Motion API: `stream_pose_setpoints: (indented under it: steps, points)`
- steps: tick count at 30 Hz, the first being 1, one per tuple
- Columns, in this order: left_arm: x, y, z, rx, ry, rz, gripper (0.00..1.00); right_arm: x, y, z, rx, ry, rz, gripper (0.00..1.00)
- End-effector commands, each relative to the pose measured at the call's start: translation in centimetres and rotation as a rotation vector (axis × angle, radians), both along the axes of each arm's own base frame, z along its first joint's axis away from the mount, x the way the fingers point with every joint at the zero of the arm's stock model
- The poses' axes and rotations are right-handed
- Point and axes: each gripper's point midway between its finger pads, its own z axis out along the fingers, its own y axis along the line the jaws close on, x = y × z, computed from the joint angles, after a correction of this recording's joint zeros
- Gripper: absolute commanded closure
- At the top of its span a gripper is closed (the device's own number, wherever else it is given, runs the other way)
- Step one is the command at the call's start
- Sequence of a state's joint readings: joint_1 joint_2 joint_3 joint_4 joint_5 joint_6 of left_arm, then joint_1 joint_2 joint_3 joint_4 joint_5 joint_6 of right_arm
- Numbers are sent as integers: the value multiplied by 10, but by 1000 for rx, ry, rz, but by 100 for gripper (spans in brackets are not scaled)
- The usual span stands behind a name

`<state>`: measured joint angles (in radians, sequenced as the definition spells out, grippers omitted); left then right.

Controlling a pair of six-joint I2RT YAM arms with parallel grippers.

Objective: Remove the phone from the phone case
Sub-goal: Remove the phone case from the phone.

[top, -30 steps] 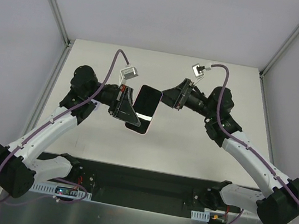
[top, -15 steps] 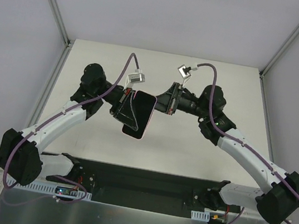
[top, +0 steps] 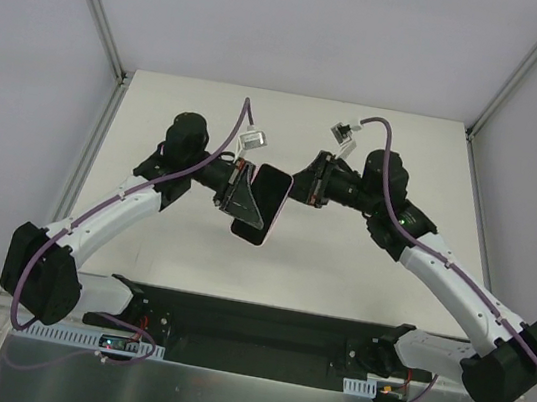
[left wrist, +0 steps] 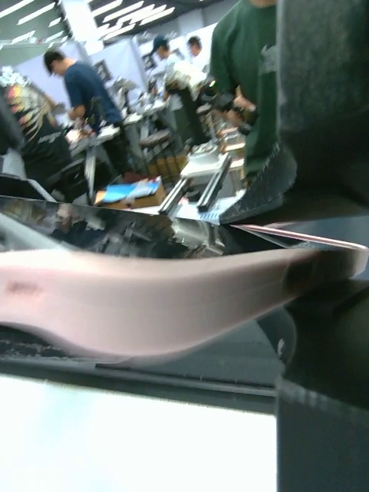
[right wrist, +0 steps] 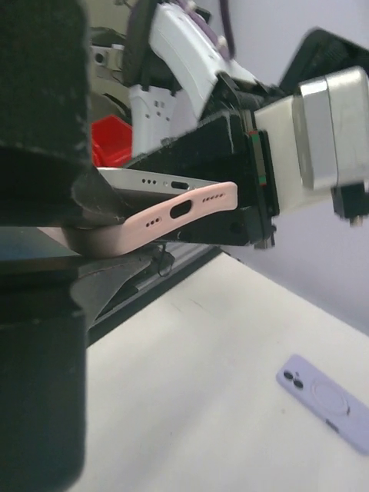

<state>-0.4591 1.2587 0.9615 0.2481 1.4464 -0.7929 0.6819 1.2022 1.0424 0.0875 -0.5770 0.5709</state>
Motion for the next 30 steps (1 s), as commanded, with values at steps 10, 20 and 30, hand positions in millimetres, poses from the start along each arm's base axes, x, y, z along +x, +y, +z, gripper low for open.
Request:
stream_pose_setpoints:
  steps: [10, 20, 30]
  points:
    - [76, 0, 29, -35, -301, 386, 13, 19, -90, -151, -538, 379, -366, 98]
    - [120, -15, -62, 301, -31, 590, 18, 16, -125, -189, -904, 501, -480, 99]
    - [106, -45, -152, 549, 142, 560, 21, 16, -113, -239, -1066, 667, -511, 99]
